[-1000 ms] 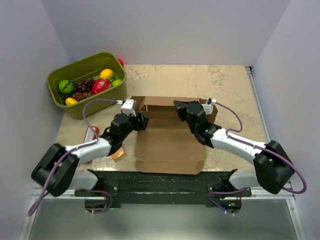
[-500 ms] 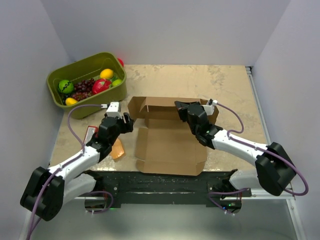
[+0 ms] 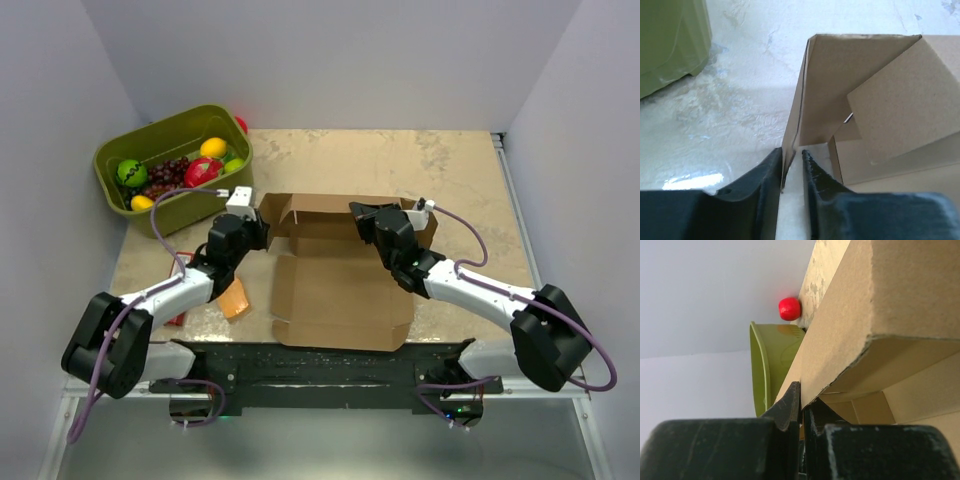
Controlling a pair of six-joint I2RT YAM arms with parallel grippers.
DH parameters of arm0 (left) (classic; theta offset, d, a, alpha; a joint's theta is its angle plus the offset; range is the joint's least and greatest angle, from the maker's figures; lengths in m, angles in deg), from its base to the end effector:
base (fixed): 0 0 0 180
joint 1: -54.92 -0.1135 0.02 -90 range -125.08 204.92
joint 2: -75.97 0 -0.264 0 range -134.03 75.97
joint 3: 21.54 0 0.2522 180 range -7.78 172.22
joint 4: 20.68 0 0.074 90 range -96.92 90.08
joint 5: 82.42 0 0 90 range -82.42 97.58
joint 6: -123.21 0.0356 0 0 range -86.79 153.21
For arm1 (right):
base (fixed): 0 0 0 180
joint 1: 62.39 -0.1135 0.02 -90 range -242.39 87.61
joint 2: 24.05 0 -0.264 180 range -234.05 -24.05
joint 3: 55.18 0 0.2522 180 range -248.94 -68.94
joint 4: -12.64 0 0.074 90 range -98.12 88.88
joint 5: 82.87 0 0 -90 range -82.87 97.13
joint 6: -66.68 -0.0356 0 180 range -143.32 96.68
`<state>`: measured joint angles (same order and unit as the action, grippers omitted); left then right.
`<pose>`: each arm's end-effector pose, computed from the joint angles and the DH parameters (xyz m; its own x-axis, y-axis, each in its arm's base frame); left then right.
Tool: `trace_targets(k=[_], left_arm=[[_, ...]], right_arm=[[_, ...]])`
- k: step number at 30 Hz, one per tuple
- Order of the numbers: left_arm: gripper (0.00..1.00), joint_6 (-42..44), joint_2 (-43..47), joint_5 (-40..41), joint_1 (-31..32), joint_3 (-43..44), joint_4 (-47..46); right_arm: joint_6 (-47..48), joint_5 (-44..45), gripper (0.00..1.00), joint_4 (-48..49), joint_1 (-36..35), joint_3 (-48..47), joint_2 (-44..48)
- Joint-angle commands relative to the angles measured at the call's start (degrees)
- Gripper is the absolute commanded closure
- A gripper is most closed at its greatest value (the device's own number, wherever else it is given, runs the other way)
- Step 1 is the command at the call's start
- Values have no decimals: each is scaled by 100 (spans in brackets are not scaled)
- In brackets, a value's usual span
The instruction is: Fold the paper box
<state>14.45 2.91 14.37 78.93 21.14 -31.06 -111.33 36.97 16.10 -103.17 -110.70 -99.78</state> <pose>0.2423 -0.1033 0.2011 -0.3931 -0.1745 -0.9028 0.1860 0.9464 -0.2639 0.2327 0.1773 0.2520 -0.2132 0.9609 -0.1766 0.2110 0.2217 0.9520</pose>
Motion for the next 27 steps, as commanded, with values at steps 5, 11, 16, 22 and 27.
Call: trace_targets(k=[5, 11, 16, 22, 27], left_arm=[[100, 57, -16, -309, -37, 350, -381], [100, -197, 37, -573, -28, 842, 374], [100, -400, 37, -652, -2, 1123, 858], [100, -655, 239, -652, 174, 1212, 1148], [100, -743, 222, -644, 473, 1326, 1315]], right_arm=[[310, 294, 100, -148, -1, 1, -83], [381, 355, 100, -174, -9, -43, -179], [407, 390, 100, -165, -1, -43, -250], [407, 417, 100, -148, -10, -25, -276], [416, 399, 100, -148, -18, -25, -285]])
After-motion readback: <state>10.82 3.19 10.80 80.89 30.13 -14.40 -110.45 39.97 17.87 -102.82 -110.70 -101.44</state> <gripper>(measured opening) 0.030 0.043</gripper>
